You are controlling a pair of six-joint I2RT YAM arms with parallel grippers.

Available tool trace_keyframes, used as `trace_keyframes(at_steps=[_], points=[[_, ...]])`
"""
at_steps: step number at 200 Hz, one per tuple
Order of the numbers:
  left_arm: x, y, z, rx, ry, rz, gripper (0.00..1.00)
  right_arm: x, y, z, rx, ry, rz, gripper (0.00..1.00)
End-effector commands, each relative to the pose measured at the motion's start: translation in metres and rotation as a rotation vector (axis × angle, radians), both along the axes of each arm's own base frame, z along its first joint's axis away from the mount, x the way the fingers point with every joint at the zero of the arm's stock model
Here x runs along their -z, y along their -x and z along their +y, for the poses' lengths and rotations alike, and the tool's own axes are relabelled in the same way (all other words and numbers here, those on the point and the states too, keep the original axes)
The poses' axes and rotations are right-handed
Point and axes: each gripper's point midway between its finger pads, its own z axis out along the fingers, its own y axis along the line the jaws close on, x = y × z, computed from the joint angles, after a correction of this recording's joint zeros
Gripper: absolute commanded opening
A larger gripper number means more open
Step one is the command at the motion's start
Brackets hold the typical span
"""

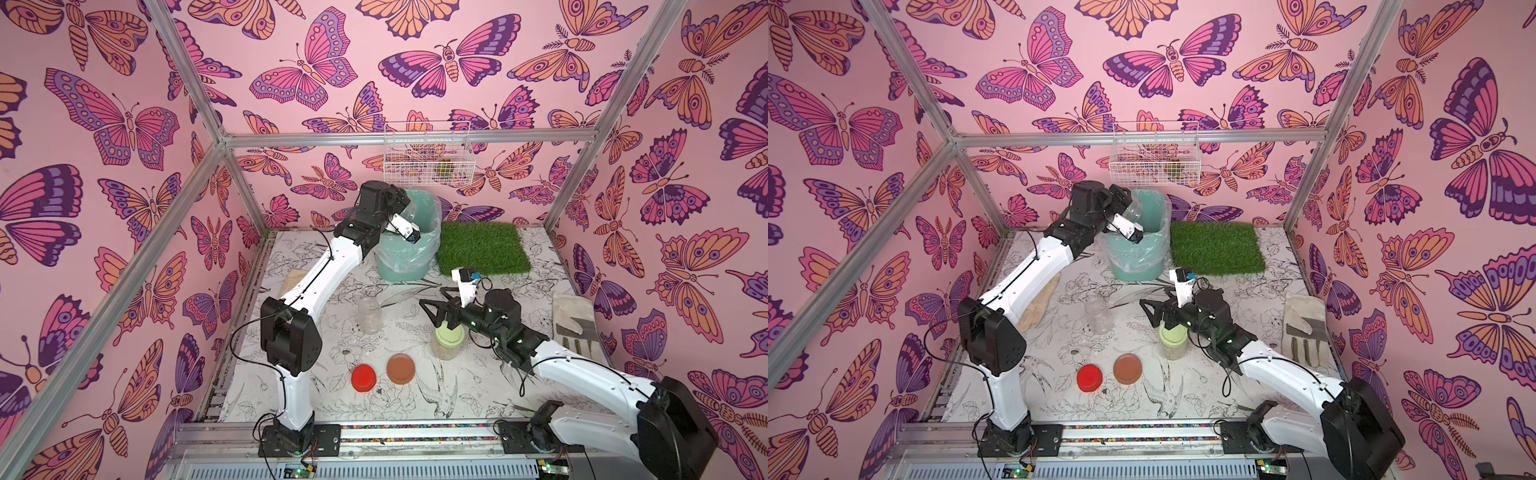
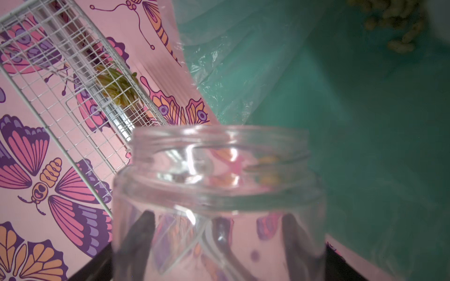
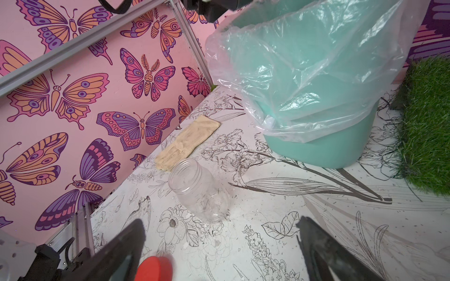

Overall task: Empty moldy peanuts from jars
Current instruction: Pour the moldy peanuts from the jar into the trash bin.

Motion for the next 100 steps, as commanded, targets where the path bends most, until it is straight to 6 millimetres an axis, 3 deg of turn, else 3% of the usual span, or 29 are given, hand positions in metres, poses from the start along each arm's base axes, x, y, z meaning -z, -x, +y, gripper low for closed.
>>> trace_keyframes(at_steps=[1, 22, 70, 100], points=[[-0.09, 0.017, 0.007, -0.043, 0.298, -0.12, 0.0, -0.013, -0.004, -0.003, 0.02, -0.019, -0.02, 0.99], [-0.1, 0.029, 0.014, -0.102, 0.574, -0.026, 0.0, -0.015, -0.004, -0.003, 0.019, -0.021, -0.018, 0.99], [-0.067, 0.052, 0.033, -0.217, 0.904, 0.191, 0.0, -0.022, -0.002, -0.003, 0.013, -0.02, -0.019, 0.99], [-0.072, 0.066, 0.058, -0.236, 1.201, 0.2, 0.0, -0.024, 0.0, 0.0, -0.013, -0.021, -0.017, 0.99]])
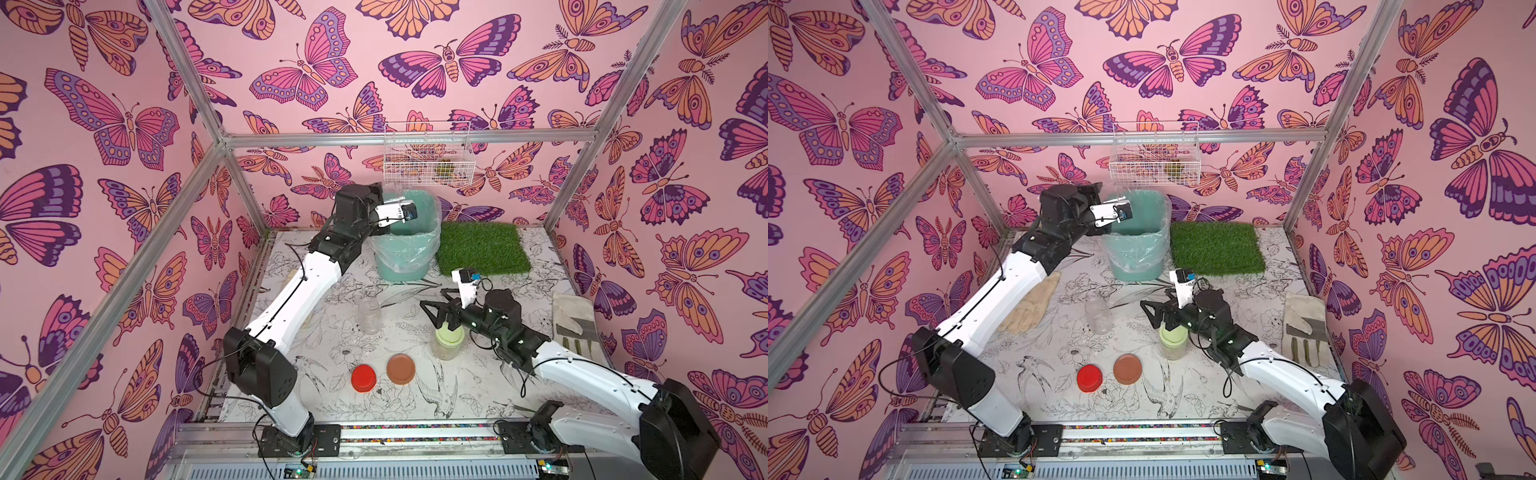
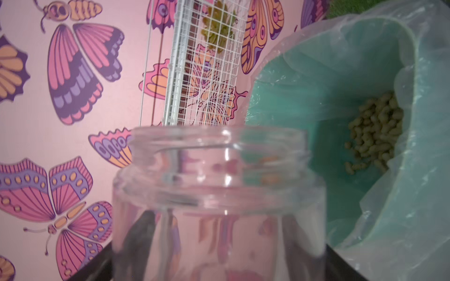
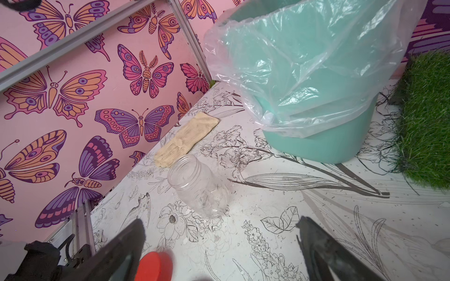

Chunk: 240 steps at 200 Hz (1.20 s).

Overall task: Empty moldy peanuts from jars
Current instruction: Pour the moldy peanuts from the jar into the trash bin.

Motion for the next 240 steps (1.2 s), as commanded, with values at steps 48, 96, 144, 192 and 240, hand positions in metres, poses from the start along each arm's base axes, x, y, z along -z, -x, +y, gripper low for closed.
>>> trace_keyframes(at_steps=[48, 96, 144, 192, 240], points=[[-0.039, 0.041, 0.067, 0.018, 0.868, -0.081, 0.0, -0.026, -0.004, 0.011, -0.048, -0.026, -0.015, 0.99], [-0.023, 0.047, 0.087, -0.025, 0.89, -0.094, 0.0, -0.026, -0.006, 0.011, -0.041, -0.011, -0.01, 0.99], [-0.011, 0.042, 0.083, -0.028, 0.683, -0.069, 0.0, -0.024, -0.008, 0.011, -0.039, -0.006, -0.014, 0.99], [-0.022, 0.023, 0.062, 0.025, 0.313, -0.089, 0.0, -0.017, -0.006, 0.012, -0.051, 0.001, -0.019, 0.99], [-0.022, -0.012, -0.002, 0.096, -0.397, -0.142, 0.0, -0.013, -0.005, -0.002, 0.001, 0.033, -0.053, 0.99]])
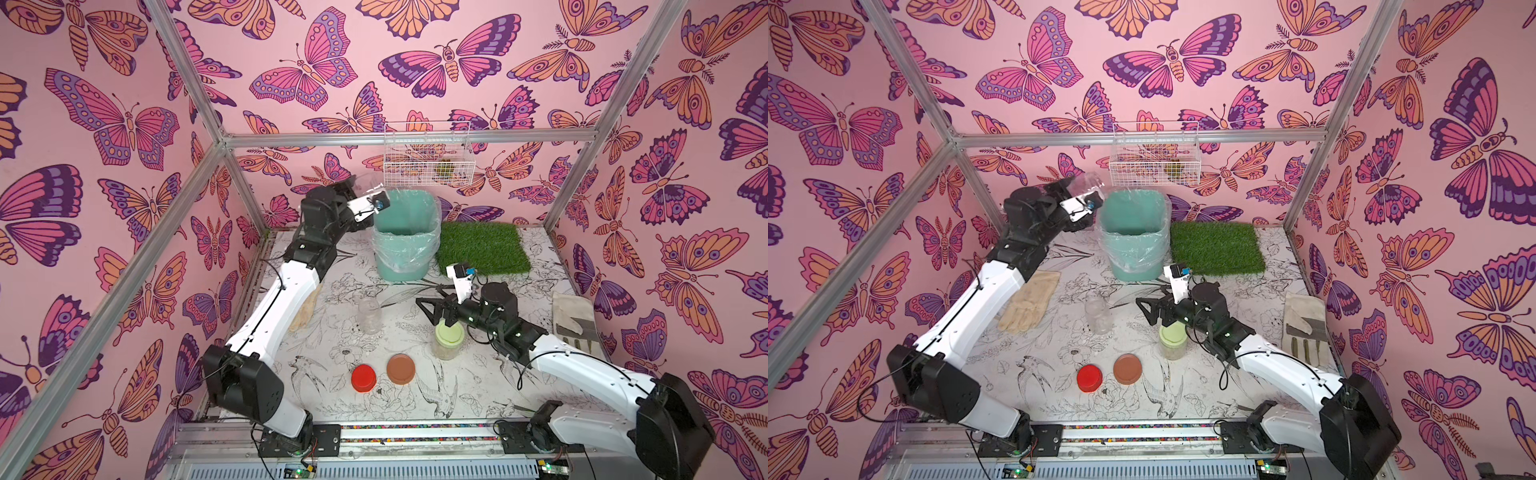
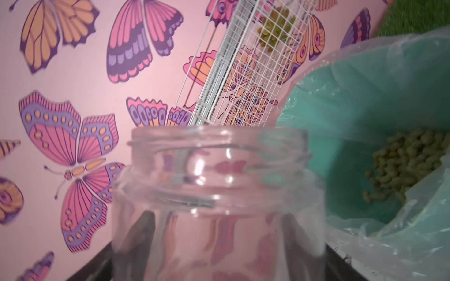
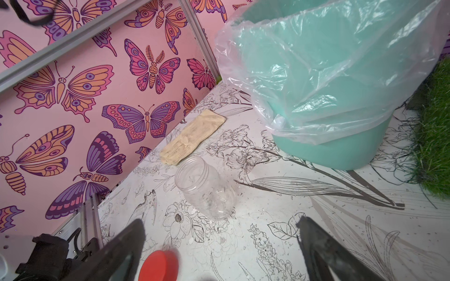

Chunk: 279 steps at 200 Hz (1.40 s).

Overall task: Empty moldy peanuts from jars
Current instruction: Pour the moldy peanuts from the jar into the trash bin.

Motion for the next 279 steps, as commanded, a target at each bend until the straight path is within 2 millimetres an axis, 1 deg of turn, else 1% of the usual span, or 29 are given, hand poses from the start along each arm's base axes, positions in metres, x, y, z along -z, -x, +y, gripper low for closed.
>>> trace_keyframes(at_steps=[1, 6, 12, 18, 25, 32, 39, 49, 59, 74, 127, 151, 170, 218, 247, 260, 279], points=[[0.017, -0.008, -0.031, 0.03, -0.503, -0.049, 0.0, -0.006, -0.002, -0.012, 0.043, 0.018, -0.057, 0.99], [0.024, -0.014, -0.035, 0.022, -0.627, -0.063, 0.0, -0.005, -0.002, -0.015, 0.055, 0.02, -0.06, 0.99], [0.038, -0.023, -0.04, 0.01, -0.808, -0.077, 0.0, -0.004, -0.002, -0.018, 0.066, 0.025, -0.066, 0.99], [0.048, -0.033, -0.042, -0.005, -0.973, -0.102, 0.0, -0.003, -0.001, -0.02, 0.073, 0.03, -0.072, 0.99], [0.053, -0.041, -0.051, 0.015, -1.068, -0.149, 0.0, -0.002, -0.001, -0.023, 0.082, 0.035, -0.077, 0.99], [0.046, -0.039, -0.066, 0.051, -1.03, -0.18, 0.0, -0.002, 0.0, -0.025, 0.088, 0.04, -0.081, 0.99], [0.041, -0.04, -0.076, 0.066, -1.007, -0.194, 0.0, -0.001, 0.001, -0.026, 0.09, 0.044, -0.083, 0.99], [0.04, -0.043, -0.079, 0.068, -1.047, -0.215, 0.0, 0.0, 0.002, -0.028, 0.093, 0.049, -0.089, 0.99], [0.036, -0.044, -0.083, 0.08, -1.023, -0.228, 0.0, -0.001, 0.002, -0.03, 0.098, 0.05, -0.097, 0.99], [0.036, -0.043, -0.084, 0.084, -1.021, -0.23, 0.0, -0.002, 0.001, -0.031, 0.102, 0.048, -0.104, 0.99], [0.032, -0.041, -0.083, 0.079, -0.99, -0.234, 0.0, 0.0, 0.001, -0.026, 0.083, 0.024, -0.083, 0.99], [0.029, -0.041, -0.081, 0.066, -0.93, -0.221, 0.0, -0.003, 0.001, -0.026, 0.085, 0.021, -0.084, 0.99], [0.025, -0.037, -0.077, 0.068, -0.793, -0.164, 0.0, -0.003, 0.001, -0.026, 0.086, 0.022, -0.081, 0.99], [0.022, -0.023, -0.052, 0.054, -0.462, 0.043, 0.0, -0.006, 0.002, -0.024, 0.077, 0.008, -0.07, 0.99], [0.014, -0.017, -0.041, 0.039, -0.277, 0.117, 0.0, -0.007, 0.002, -0.022, 0.072, 0.004, -0.064, 0.99], [0.012, -0.016, -0.037, 0.025, -0.216, 0.14, 0.0, -0.007, 0.001, -0.022, 0.07, 0.003, -0.061, 0.99], [0.005, -0.016, -0.03, -0.002, -0.073, 0.176, 0.0, -0.006, 0.001, -0.02, 0.065, 0.004, -0.056, 0.99]])
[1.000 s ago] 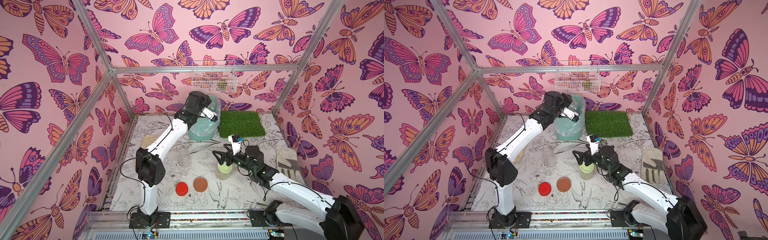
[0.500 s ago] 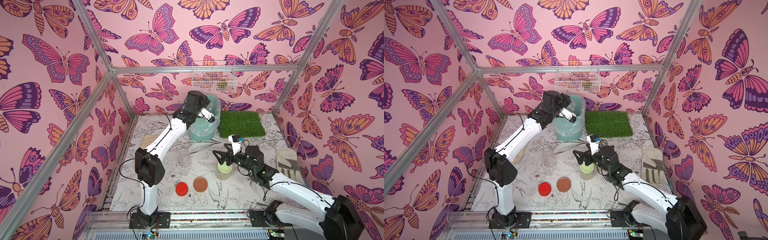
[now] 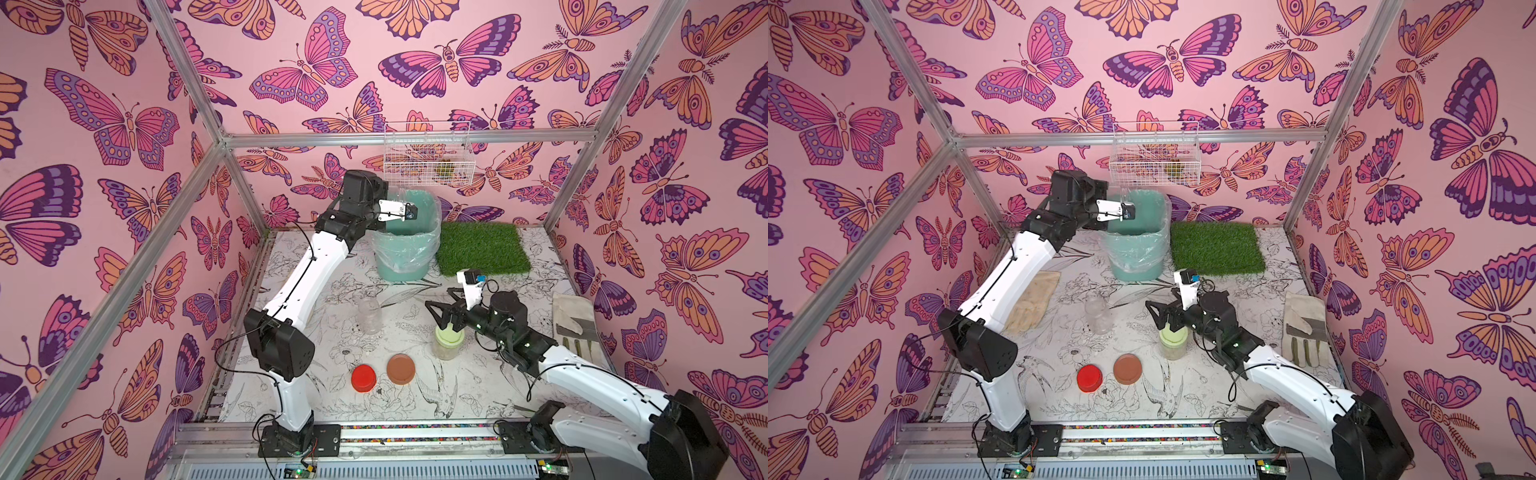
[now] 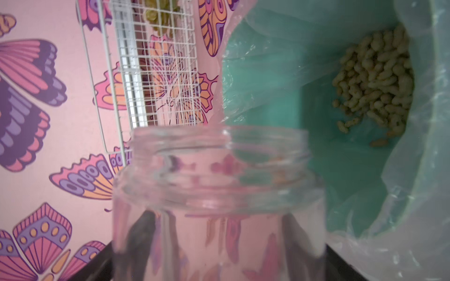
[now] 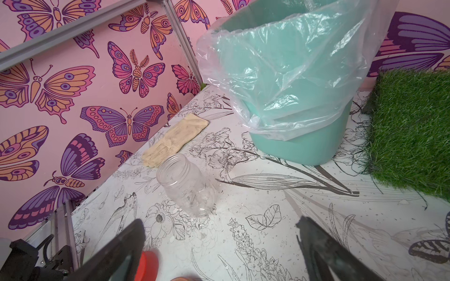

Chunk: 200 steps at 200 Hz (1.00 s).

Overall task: Empty moldy peanuts from jars
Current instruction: Pour the moldy peanuts from the jar into the trash bin.

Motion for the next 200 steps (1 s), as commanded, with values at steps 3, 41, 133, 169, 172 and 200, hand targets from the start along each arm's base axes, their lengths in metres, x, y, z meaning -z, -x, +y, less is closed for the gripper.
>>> trace_keyframes(at_steps=[3, 41, 133, 169, 172, 200], points=[[-0.047, 0.011, 0.006, -0.052, 0.308, -0.003, 0.0, -0.011, -0.003, 0.004, -0.01, -0.025, -0.003, 0.99], [-0.054, 0.013, 0.013, -0.074, 0.615, 0.045, 0.0, -0.01, -0.003, 0.008, -0.028, -0.028, 0.01, 0.99], [-0.049, 0.028, 0.048, -0.095, 1.065, 0.092, 0.0, -0.01, -0.004, 0.016, -0.066, -0.026, 0.025, 0.99], [-0.045, 0.029, 0.053, -0.107, 1.044, 0.083, 0.0, -0.01, -0.004, 0.02, -0.078, -0.031, 0.031, 0.99], [-0.045, 0.029, 0.054, -0.107, 1.041, 0.081, 0.0, -0.01, -0.004, 0.02, -0.078, -0.031, 0.031, 0.99], [-0.045, 0.033, 0.055, -0.095, 0.912, 0.071, 0.0, -0.008, -0.004, 0.02, -0.08, -0.03, 0.034, 0.99]])
